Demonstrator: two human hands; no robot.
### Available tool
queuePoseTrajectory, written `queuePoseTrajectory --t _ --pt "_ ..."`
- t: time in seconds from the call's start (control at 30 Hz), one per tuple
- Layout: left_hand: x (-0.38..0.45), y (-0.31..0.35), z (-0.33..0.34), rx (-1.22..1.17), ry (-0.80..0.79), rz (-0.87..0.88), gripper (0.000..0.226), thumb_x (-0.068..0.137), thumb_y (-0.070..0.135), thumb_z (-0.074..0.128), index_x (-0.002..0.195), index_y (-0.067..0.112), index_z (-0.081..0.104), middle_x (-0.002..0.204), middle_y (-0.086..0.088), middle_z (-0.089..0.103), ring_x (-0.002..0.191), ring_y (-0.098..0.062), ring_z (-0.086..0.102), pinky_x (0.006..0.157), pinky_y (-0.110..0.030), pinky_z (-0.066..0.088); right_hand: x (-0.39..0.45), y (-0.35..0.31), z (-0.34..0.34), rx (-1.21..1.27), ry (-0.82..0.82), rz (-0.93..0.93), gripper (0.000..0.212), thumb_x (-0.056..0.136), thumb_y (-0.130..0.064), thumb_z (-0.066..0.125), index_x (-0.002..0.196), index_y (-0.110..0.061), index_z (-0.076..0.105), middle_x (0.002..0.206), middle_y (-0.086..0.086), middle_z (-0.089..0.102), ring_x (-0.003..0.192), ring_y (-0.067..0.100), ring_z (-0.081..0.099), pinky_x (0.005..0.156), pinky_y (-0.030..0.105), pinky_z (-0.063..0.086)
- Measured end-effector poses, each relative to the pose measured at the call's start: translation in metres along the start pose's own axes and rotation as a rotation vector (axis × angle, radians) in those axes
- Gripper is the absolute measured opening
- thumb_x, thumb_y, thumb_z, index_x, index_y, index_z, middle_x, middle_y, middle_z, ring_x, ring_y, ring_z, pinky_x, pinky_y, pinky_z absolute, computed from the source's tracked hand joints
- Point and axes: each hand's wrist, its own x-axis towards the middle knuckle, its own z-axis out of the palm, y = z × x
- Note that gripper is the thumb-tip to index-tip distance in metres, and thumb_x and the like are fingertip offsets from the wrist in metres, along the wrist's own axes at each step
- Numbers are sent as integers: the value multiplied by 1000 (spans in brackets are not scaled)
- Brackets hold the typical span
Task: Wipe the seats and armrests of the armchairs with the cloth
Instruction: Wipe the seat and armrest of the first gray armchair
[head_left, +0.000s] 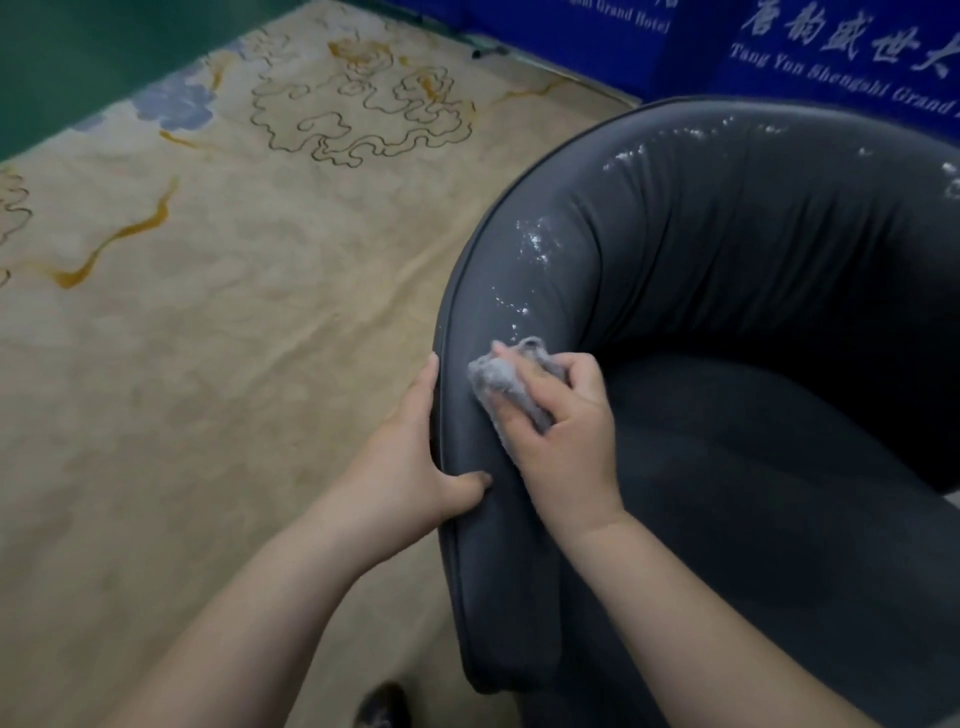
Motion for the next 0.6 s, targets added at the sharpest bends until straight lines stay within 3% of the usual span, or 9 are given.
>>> queuePoseTrajectory --t 0.1,0.23,0.37,0.47,0.53,0.6 --pt "7 -3 -3 -18 -26 16 118 69 31 82 151 44 -3 146 21 33 117 -6 52 85 -15 42 13 11 -1 -106 16 7 40 82 -11 73 120 -20 65 97 10 44 85 13 52 82 9 39" --pt "20 -3 -15 -27 -85 52 119 69 34 82 151 43 -4 134 26 31 112 -1 50 71 1 38 33 18 -6 -35 242 204 36 86 -17 69 120 -25 63 104 10 45 84 -12 49 80 -1 33" --pt "39 -4 -29 -5 -156 115 121 69 33 84 153 37 -3 148 18 31 114 -3 53 77 -3 40 38 5 19 -149 107 47 35 84 -26 72 118 -22 67 100 7 47 88 1 52 83 5 37" --pt "52 -4 -40 9 -215 152 120 70 32 84 153 38 -3 149 18 32 104 -1 56 68 3 41 54 8 14 -131 303 280 31 86 -23 69 116 -17 69 109 10 51 90 -2 54 79 -2 33" --pt "59 -3 -48 19 -248 181 119 71 32 83 152 40 -4 148 20 33 102 0 58 71 -3 45 55 5 15 -103 352 333 28 87 -23 68 116 -21 69 112 8 52 90 -11 53 77 -5 32" --pt "65 -2 -54 25 -281 207 119 71 30 83 152 40 -3 147 19 35 105 -3 60 83 -19 52 49 -4 27 -131 263 230 30 85 -25 70 115 -30 67 104 1 51 92 -10 52 79 -3 33"
